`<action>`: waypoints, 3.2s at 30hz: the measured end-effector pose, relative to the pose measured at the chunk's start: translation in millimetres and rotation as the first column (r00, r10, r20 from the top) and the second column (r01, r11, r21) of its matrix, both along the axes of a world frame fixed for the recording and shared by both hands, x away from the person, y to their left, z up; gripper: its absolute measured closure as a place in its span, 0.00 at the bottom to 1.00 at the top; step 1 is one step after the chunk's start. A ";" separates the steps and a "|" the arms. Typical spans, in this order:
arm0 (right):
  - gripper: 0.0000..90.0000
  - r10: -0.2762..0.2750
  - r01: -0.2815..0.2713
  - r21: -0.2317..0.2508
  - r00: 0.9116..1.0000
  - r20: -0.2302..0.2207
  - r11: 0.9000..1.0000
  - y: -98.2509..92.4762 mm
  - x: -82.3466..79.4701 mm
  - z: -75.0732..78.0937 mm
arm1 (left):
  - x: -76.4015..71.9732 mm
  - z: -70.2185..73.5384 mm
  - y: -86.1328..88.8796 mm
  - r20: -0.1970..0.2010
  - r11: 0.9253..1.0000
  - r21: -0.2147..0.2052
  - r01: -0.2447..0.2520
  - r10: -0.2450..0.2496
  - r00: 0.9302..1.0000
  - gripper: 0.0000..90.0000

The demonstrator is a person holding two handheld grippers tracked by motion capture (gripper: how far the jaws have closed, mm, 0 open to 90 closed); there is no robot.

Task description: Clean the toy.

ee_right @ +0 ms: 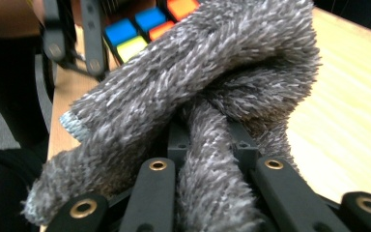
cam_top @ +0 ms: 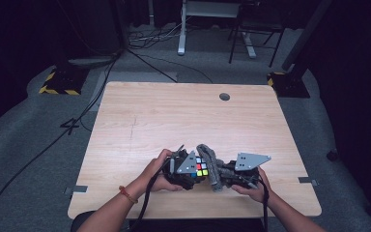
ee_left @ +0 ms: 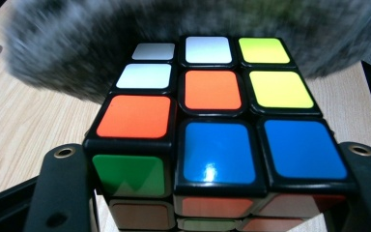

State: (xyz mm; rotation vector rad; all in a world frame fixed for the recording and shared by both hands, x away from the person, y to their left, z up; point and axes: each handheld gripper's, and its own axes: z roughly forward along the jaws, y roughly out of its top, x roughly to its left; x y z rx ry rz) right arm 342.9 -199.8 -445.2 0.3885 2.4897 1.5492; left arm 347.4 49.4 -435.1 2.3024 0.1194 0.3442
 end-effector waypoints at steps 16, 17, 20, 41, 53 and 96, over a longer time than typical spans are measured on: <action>0.86 0.024 -0.023 -0.028 0.999 0.029 0.999 8.7 -4.3 3.5 | 1.1 -6.8 -5.3 -0.019 0.999 0.043 -0.009 0.010 1.000 0.37; 0.86 0.016 -0.014 -0.053 0.999 0.034 0.998 8.9 -3.5 2.2 | 1.0 -5.4 -3.8 -0.016 0.999 0.035 -0.014 0.015 1.000 0.37; 0.86 -0.009 0.009 -0.092 1.000 0.009 0.996 5.6 2.0 -5.2 | 2.4 -1.9 0.6 -0.014 1.000 0.017 -0.026 0.026 1.000 0.37; 0.85 -0.050 0.051 -0.162 0.999 0.013 0.985 5.6 6.6 -9.6 | -1.9 11.5 5.3 -0.006 0.998 -0.056 -0.002 0.001 1.000 0.37; 0.85 0.016 -0.018 -0.054 0.999 -0.030 0.998 3.3 2.4 -5.2 | -1.4 11.4 8.2 -0.033 0.993 -0.121 0.006 -0.010 0.999 0.37; 0.86 0.015 -0.015 -0.020 1.000 0.014 1.000 4.4 -1.5 1.7 | -1.4 12.1 7.2 -0.027 0.992 -0.124 -0.006 0.003 1.000 0.36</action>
